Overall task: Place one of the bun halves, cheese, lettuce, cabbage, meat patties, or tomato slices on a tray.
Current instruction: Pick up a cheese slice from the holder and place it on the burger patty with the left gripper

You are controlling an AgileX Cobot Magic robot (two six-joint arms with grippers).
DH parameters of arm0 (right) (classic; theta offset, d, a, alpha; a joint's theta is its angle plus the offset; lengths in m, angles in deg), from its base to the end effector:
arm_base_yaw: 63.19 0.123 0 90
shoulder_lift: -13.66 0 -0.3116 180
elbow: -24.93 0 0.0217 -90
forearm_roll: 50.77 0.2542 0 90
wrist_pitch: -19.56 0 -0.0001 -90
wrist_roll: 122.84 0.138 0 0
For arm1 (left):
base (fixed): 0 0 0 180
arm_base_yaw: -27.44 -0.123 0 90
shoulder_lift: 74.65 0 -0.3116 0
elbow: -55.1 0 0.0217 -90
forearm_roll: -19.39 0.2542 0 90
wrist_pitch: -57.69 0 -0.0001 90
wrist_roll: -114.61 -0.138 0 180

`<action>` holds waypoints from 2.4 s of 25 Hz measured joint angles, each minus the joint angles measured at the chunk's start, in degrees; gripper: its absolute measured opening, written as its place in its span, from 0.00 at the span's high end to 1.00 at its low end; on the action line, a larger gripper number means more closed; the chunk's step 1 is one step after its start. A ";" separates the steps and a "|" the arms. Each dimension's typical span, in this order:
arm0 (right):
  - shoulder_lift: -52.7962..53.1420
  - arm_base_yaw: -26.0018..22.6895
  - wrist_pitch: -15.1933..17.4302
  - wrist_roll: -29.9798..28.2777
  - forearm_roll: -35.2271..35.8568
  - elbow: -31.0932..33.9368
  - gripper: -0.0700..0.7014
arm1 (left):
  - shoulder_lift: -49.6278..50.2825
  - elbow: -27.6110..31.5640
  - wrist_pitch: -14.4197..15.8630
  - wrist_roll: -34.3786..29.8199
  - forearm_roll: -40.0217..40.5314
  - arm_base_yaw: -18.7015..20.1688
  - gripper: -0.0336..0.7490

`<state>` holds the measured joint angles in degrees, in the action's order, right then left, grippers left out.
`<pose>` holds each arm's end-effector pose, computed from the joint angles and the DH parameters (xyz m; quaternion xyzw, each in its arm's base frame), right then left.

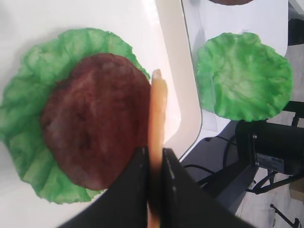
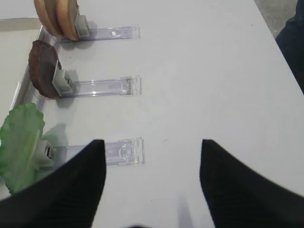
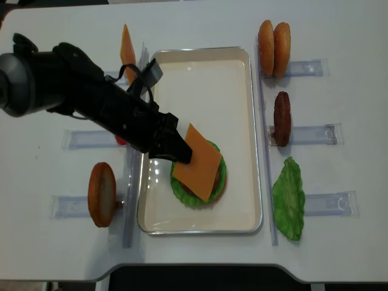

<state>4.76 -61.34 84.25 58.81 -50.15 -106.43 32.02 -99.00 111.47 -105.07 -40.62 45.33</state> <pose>0.0116 0.0017 0.2523 -0.0019 0.8756 0.0201 0.4827 0.2688 -0.1881 0.1694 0.1382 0.9106 -0.3886 0.0259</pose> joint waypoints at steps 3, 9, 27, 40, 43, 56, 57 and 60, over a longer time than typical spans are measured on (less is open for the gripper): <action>0.00 0.00 0.00 0.00 0.00 0.00 0.37 | 0.00 0.00 -0.78 0.07 0.10 0.00 0.92; 0.00 0.00 0.00 0.00 0.00 0.00 0.37 | 0.00 0.00 -1.44 0.07 0.10 0.00 0.92; 0.00 0.00 0.00 0.00 0.00 0.00 0.37 | 0.00 0.00 -2.20 5.50 3.54 0.00 0.92; 0.00 0.00 0.00 0.00 0.00 0.00 0.37 | 0.00 0.00 -3.18 7.92 4.79 0.00 0.83; 0.00 0.00 0.00 0.00 0.00 0.00 0.37 | 0.00 0.00 -3.58 9.32 6.92 0.00 0.75; 0.00 0.00 0.00 0.00 0.00 0.00 0.37 | -2.19 -1.30 -3.80 14.80 12.95 0.00 0.36; 0.00 0.00 0.00 0.00 0.00 0.00 0.37 | -2.58 -1.84 -3.80 15.96 14.33 0.00 0.35; 0.00 0.00 0.00 0.00 0.00 0.00 0.37 | -4.33 -3.59 -2.76 19.63 19.24 0.00 0.35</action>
<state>4.76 -61.34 84.25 58.81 -50.15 -106.43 27.70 -102.59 108.71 -85.44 -21.37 45.33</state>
